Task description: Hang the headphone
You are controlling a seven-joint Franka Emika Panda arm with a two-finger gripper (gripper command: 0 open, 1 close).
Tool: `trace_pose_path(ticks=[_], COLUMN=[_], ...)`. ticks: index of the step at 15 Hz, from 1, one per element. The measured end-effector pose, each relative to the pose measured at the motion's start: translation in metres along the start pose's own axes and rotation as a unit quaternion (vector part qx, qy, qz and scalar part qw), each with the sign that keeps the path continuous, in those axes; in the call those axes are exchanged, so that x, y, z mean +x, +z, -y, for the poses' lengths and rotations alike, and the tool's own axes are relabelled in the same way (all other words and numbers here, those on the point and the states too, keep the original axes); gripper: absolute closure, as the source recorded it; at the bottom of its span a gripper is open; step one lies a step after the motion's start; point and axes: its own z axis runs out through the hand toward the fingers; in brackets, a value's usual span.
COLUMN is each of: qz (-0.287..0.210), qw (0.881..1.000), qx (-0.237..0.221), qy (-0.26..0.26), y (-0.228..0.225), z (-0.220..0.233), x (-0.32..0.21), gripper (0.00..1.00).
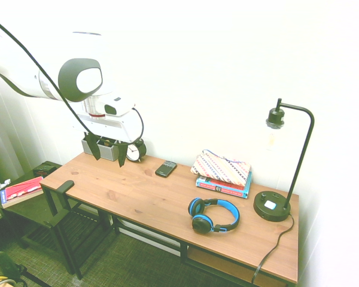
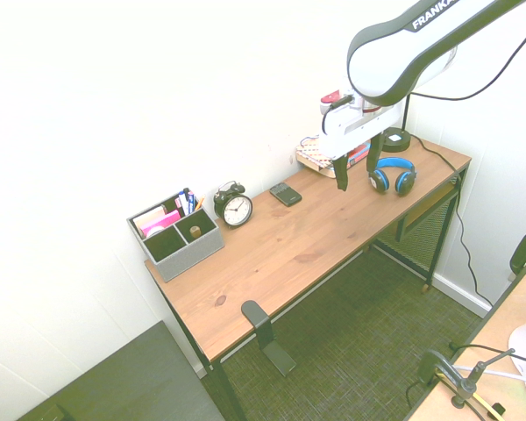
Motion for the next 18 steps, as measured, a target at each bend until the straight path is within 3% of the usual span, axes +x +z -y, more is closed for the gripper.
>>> trace_pose_path(ticks=[3, 6, 9, 13, 18], qz=[0.001, -0.004, -0.019, -0.05, -0.048], qw=[1.0, 1.0, 0.999, 0.997, 0.996], qx=[-0.002, 0.005, 0.005, -0.009, -0.015], qy=[0.009, 0.016, -0.033, -0.065, -0.072], y=[0.002, -0.017, -0.012, 0.025, 0.09], z=[0.001, -0.014, -0.062, -0.115, -0.154], x=[0.008, 0.061, 0.133, 0.202, 0.248], gripper=[0.0, 0.0, 0.0, 0.0, 0.0])
